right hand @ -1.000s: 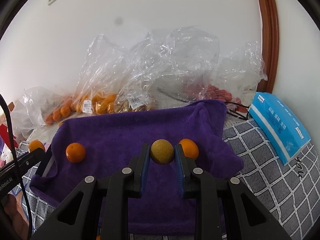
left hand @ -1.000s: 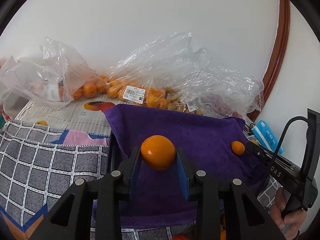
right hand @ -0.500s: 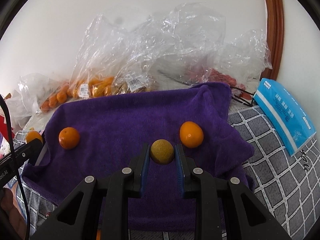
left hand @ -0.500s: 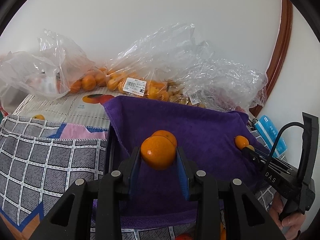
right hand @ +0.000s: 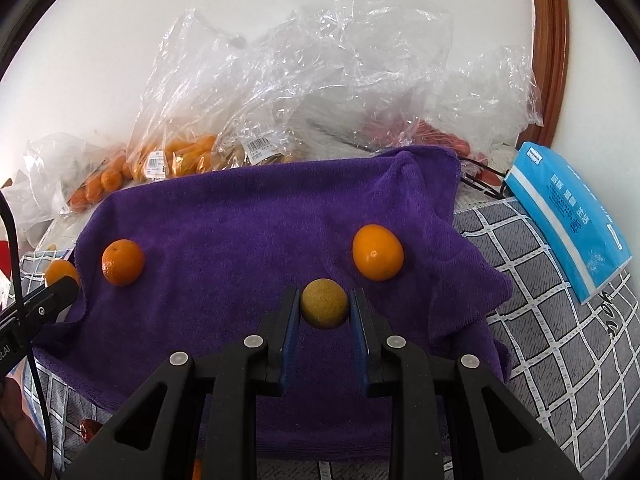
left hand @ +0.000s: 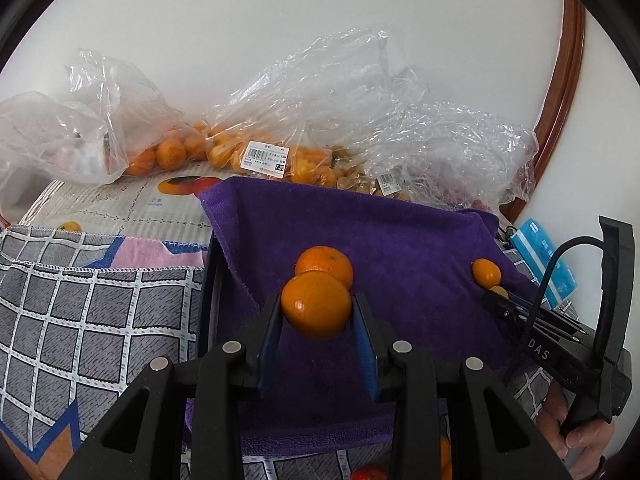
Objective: Organize fruits
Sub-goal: 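Open the left tool to drop the orange while the right tool releases the yellow-green fruit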
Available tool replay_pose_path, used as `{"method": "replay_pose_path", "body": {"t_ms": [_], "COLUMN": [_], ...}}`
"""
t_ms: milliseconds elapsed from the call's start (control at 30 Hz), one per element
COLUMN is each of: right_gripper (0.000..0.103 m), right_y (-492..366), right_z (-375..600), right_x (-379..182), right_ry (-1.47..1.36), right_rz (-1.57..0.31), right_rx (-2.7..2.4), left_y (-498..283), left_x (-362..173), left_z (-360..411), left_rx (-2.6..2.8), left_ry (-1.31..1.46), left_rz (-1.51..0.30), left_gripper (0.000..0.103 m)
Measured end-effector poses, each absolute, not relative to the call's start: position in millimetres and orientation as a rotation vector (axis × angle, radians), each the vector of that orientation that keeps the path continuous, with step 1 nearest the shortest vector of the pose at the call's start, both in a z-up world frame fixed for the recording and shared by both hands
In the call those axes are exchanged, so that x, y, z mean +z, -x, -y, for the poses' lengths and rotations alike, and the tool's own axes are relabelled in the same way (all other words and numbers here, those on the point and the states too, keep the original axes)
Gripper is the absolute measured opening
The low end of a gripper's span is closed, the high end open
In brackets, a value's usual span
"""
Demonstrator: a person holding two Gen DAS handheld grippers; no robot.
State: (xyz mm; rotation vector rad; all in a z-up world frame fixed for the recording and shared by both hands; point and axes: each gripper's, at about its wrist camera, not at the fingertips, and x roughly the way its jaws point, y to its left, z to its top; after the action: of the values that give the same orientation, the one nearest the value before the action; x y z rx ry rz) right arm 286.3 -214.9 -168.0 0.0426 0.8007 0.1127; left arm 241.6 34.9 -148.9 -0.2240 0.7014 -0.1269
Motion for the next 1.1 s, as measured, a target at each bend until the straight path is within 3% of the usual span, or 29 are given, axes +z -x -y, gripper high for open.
{"method": "replay_pose_path", "body": {"t_ms": [300, 733, 1100], "right_gripper": [0.026, 0.039, 0.039], "right_y": [-287.1, -281.7, -279.4], "right_z": [213.4, 220.2, 225.8], "right_x": [-169.2, -157.9, -155.5], "right_ry": [-0.027, -0.053, -0.092], "right_rz": [-0.81, -0.749, -0.722], "right_rx": [0.098, 0.082, 0.073], "left_y": [-244.7, -247.8, -246.9], "left_x": [-152.7, -156.0, -154.7], "left_z": [-34.5, -32.3, -29.8], "left_rx": [-0.135, -0.14, -0.164], "left_ry": [0.229, 0.227, 0.221], "left_rz": [-0.727, -0.753, -0.748], "left_gripper": [0.033, 0.033, 0.033]}}
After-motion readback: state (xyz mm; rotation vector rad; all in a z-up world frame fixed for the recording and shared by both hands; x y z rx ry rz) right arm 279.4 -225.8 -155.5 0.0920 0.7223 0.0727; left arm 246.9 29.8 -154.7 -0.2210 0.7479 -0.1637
